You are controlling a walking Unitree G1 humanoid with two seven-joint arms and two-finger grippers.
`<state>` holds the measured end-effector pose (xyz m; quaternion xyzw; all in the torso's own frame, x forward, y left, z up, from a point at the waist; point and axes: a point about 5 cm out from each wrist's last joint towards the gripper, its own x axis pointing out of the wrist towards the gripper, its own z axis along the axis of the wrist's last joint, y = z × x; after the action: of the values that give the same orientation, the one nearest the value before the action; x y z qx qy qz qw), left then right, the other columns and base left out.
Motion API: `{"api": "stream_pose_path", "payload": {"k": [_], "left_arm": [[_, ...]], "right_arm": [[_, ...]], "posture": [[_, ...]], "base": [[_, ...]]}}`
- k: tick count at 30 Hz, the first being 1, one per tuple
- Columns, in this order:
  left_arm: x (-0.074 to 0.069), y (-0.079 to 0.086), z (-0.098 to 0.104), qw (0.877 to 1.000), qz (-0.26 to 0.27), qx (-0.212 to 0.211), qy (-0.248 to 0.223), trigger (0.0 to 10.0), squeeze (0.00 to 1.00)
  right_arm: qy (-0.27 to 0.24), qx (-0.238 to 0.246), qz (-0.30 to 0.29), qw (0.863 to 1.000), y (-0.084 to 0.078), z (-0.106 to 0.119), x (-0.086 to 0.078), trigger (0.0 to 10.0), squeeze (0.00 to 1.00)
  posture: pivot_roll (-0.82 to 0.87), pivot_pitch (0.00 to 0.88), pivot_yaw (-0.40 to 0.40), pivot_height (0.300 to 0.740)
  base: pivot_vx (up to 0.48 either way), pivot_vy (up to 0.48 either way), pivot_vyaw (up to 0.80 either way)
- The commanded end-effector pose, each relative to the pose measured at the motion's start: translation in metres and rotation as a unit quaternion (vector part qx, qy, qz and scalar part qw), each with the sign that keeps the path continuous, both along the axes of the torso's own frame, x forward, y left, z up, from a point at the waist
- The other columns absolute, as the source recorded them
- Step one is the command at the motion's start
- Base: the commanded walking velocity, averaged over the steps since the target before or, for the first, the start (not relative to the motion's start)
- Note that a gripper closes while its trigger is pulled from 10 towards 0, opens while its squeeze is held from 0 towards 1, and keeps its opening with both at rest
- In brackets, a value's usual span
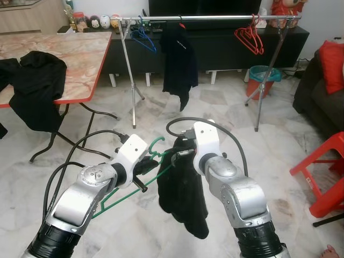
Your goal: Hang hanger
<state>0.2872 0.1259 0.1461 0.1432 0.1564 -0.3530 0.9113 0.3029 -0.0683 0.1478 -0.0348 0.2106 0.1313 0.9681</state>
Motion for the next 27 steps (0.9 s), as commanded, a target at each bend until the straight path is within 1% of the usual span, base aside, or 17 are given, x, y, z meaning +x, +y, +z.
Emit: {"api": "stream_pose_path", "payload": {"k": [1, 2, 7, 14, 16, 18, 19, 21, 22, 24, 27], "left_arm": [[0.003, 0.002, 0.006, 1.000, 0.013, 0.004, -0.010, 10.0, 0.00], [0.003, 0.002, 0.006, 1.000, 0.013, 0.004, -0.010, 10.0, 0.00], [0.002, 0.000, 0.005, 1.000, 0.003, 0.003, -0.006, 10.0, 0.00], [0.003, -0.001, 0.005, 1.000, 0.006, 0.003, -0.007, 10.0, 0.00], [0.004, -0.001, 0.005, 1.000, 0.008, 0.001, -0.010, 10.0, 0.00], [0.004, -0.001, 0.006, 1.000, 0.011, -0.001, -0.012, 10.0, 0.00], [0.004, -0.001, 0.006, 1.000, 0.011, -0.001, -0.012, 10.0, 0.00], [0.005, -0.001, 0.006, 1.000, 0.014, -0.005, -0.015, 10.0, 0.00], [0.006, -0.002, 0.008, 1.000, 0.017, -0.010, -0.022, 10.0, 0.00], [0.007, -0.002, 0.010, 0.999, 0.020, -0.015, -0.026, 10.0, 0.00], [0.008, -0.001, 0.011, 0.999, 0.021, -0.017, -0.028, 10.0, 0.00]], "right_arm": [[-0.019, 0.010, 0.014, 1.000, 0.005, 0.011, -0.001, 10.0, 0.00], [-0.019, 0.010, 0.014, 1.000, 0.005, 0.011, -0.001, 10.0, 0.00], [-0.018, 0.011, 0.056, 0.998, 0.016, 0.014, -0.006, 10.0, 0.00], [-0.009, 0.024, 0.094, 0.995, 0.029, 0.016, -0.013, 10.0, 0.00], [-0.005, 0.026, 0.130, 0.991, 0.037, 0.017, -0.019, 10.0, 0.00], [0.000, 0.028, 0.145, 0.989, 0.040, 0.016, -0.022, 10.0, 0.00], [0.000, 0.028, 0.145, 0.989, 0.040, 0.016, -0.022, 10.0, 0.00], [0.002, 0.025, 0.165, 0.986, 0.043, 0.016, -0.025, 10.0, 0.00], [-0.001, 0.024, 0.189, 0.982, 0.045, 0.018, -0.028, 10.0, 0.00], [-0.002, 0.023, 0.204, 0.979, 0.047, 0.019, -0.030, 10.0, 0.00], [-0.004, 0.008, 0.237, 0.971, 0.047, 0.019, -0.035, 10.0, 0.00]], "posture": [[-0.02, 0.000, 0.002, 0.740], [-0.02, 0.000, 0.002, 0.740], [-0.03, 0.000, 0.002, 0.740], [-0.03, 0.000, 0.001, 0.740], [-0.03, 0.000, 0.001, 0.740], [-0.03, 0.000, 0.001, 0.740], [-0.03, 0.000, 0.001, 0.740], [-0.03, 0.000, 0.001, 0.740], [-0.03, 0.000, 0.000, 0.740], [-0.03, 0.000, 0.001, 0.740], [-0.03, 0.000, 0.001, 0.740]], "base": [[0.000, 0.000, 0.00], [0.000, 0.000, 0.00], [0.000, 0.000, 0.00], [0.000, 0.000, 0.00], [0.000, 0.000, 0.00], [0.000, 0.000, 0.00], [0.000, 0.000, 0.00], [0.000, 0.000, 0.00], [0.000, 0.000, 0.00], [0.000, 0.000, 0.00], [0.000, 0.000, 0.00]]}}
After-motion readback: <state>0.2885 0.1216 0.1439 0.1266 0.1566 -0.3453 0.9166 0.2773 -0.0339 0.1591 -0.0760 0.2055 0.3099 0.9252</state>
